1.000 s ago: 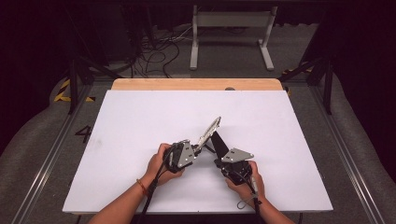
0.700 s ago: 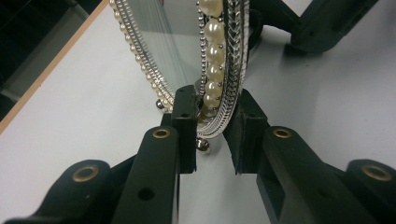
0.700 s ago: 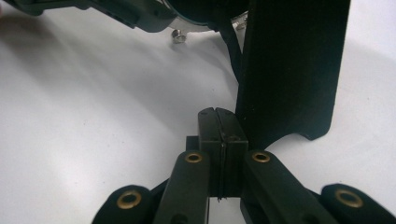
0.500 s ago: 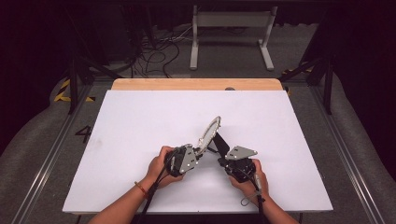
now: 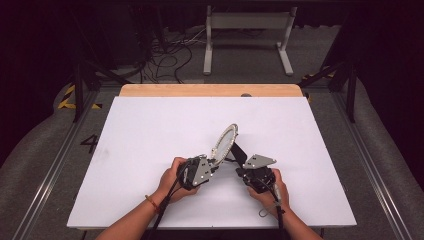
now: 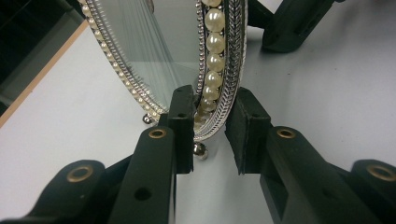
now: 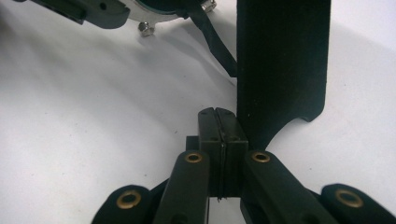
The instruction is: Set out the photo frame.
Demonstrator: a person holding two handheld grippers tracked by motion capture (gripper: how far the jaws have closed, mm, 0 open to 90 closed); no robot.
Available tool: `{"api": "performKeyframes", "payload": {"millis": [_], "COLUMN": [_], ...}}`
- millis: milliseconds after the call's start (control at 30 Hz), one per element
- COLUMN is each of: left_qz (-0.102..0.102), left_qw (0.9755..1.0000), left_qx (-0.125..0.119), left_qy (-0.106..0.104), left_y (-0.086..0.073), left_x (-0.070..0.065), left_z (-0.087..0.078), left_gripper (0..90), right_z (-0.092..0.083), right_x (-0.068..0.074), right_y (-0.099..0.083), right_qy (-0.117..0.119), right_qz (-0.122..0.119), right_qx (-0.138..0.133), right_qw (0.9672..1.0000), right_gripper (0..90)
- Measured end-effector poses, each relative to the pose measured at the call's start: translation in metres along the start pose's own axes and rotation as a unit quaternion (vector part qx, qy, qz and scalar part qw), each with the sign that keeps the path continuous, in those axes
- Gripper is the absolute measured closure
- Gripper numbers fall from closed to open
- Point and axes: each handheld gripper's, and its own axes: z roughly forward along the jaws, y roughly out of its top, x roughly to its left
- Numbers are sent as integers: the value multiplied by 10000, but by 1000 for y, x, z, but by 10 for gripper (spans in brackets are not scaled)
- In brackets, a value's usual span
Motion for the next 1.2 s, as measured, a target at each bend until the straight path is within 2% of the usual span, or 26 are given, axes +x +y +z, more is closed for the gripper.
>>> {"api": "performKeyframes", "payload": {"millis": [267, 367, 467, 633, 700, 733, 767, 800, 933, 1000, 1067, 1100, 1200], "left_qz": [-138, -133, -217, -214, -213, -253, -215, -222, -339, -409, -426, -499, -547], "left_qw": [9999, 9999, 9997, 9996, 9996, 9995, 9996, 9995, 9982, 9977, 9978, 9976, 9970], "left_qx": [-5, -17, -34, -71, -66, -47, -71, -77, -317, -343, -318, -303, -399], "left_qy": [-63, -82, -126, -160, -167, -170, -188, -194, -383, -428, -386, -368, -373], "left_y": [0, 0, -1, -1, -1, -1, -1, -1, -1, 0, 1, 1, 2], "left_x": [1, 1, 1, 2, 2, 1, 2, 2, 4, 5, 5, 5, 6], "left_z": [1, 2, 2, 3, 3, 3, 3, 3, 1, 0, 1, 2, 3], "left_gripper": [715, 713, 708, 703, 692, 692, 683, 682, 662, 661, 660, 655, 671], "right_z": [1, 2, 2, 2, 3, 2, 2, 1, -8, -10, -9, -8, -5], "right_x": [-6, -9, -11, -15, -15, -16, -16, -16, -17, -15, -13, -13, -13], "right_y": [0, -1, -2, -2, -2, -2, -2, -2, 0, 2, 2, 2, 2], "right_qy": [-65, -43, -13, -13, 6, 69, 150, 147, 242, 322, 357, 359, 324], "right_qz": [14, 53, 93, 135, 163, 179, 149, 103, 124, 82, 35, 15, 20], "right_qx": [3, -23, -39, -47, -59, -69, -95, -96, -233, -285, -298, -288, -294], "right_qw": [10000, 10000, 9999, 9999, 9998, 9998, 9997, 9998, 9994, 9990, 9989, 9989, 9990], "right_gripper": [900, 900, 900, 900, 896, 857, 846, 877, 900, 900, 900, 900, 900]}}
